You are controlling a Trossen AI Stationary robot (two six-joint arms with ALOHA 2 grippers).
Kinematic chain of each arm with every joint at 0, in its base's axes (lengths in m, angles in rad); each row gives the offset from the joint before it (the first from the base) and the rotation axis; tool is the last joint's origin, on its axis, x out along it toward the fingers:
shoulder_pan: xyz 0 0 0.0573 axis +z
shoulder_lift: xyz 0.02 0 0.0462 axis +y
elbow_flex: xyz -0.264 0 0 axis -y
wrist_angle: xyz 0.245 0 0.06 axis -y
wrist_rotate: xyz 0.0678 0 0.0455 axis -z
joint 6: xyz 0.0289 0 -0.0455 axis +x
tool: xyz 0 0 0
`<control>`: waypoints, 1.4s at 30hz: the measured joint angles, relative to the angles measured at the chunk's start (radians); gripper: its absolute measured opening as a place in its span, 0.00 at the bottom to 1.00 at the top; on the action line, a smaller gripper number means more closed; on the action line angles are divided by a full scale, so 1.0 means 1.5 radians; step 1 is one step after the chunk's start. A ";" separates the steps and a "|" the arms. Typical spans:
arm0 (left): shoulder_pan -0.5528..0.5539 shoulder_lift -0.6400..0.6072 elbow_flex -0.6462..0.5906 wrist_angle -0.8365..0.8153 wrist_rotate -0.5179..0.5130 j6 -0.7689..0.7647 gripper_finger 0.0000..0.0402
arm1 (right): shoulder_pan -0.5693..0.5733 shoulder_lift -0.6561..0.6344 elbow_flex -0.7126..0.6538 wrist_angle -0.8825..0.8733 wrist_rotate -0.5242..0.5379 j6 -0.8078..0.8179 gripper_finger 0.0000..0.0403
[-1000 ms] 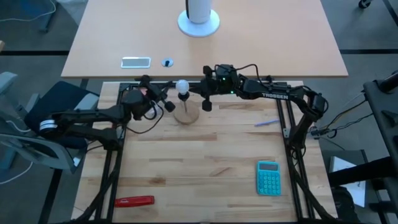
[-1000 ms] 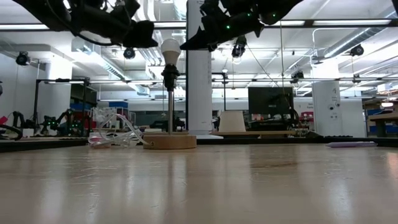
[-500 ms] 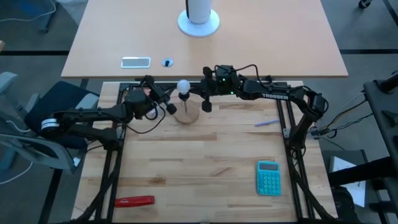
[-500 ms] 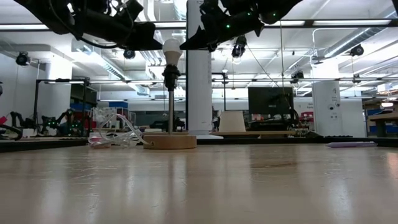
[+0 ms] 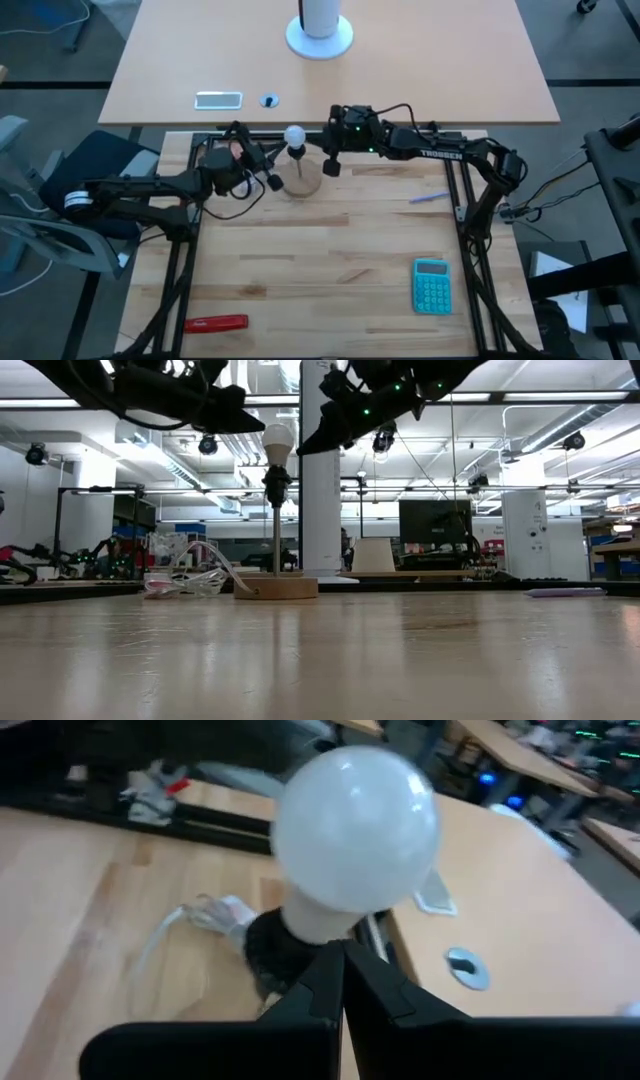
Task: Screw lightbulb
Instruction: Remove the lightbulb from the wooden table lamp
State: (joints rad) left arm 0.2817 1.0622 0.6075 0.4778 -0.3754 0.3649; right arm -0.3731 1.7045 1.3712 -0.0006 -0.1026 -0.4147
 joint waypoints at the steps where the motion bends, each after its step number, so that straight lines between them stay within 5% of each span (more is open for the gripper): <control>1: 0.000 0.000 0.000 0.001 -0.012 0.000 0.00 | 0.000 0.000 0.000 -0.006 -0.016 -0.007 0.01; 5: 0.006 0.000 0.000 0.004 -0.074 0.010 0.00 | 0.000 -0.001 0.000 0.005 -0.096 -0.019 0.01; 11: 0.030 0.020 0.000 0.020 -0.067 -0.001 0.00 | -0.002 0.006 0.000 0.069 -0.096 0.007 0.01; 25: 0.015 0.014 0.000 -0.011 0.084 -0.005 0.00 | -0.010 0.006 0.000 0.035 -0.028 0.016 0.01; 35: 0.015 -0.013 0.000 0.020 -0.039 0.045 0.00 | -0.010 0.004 0.000 0.002 -0.080 -0.013 0.01; 42: 0.054 0.025 0.000 0.041 -0.038 0.025 0.00 | -0.008 0.005 0.000 0.046 -0.089 0.002 0.01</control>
State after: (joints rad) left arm 0.3634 1.0996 0.6075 0.5393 -0.4320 0.4024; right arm -0.3847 1.7123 1.3712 0.0685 -0.2367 -0.4122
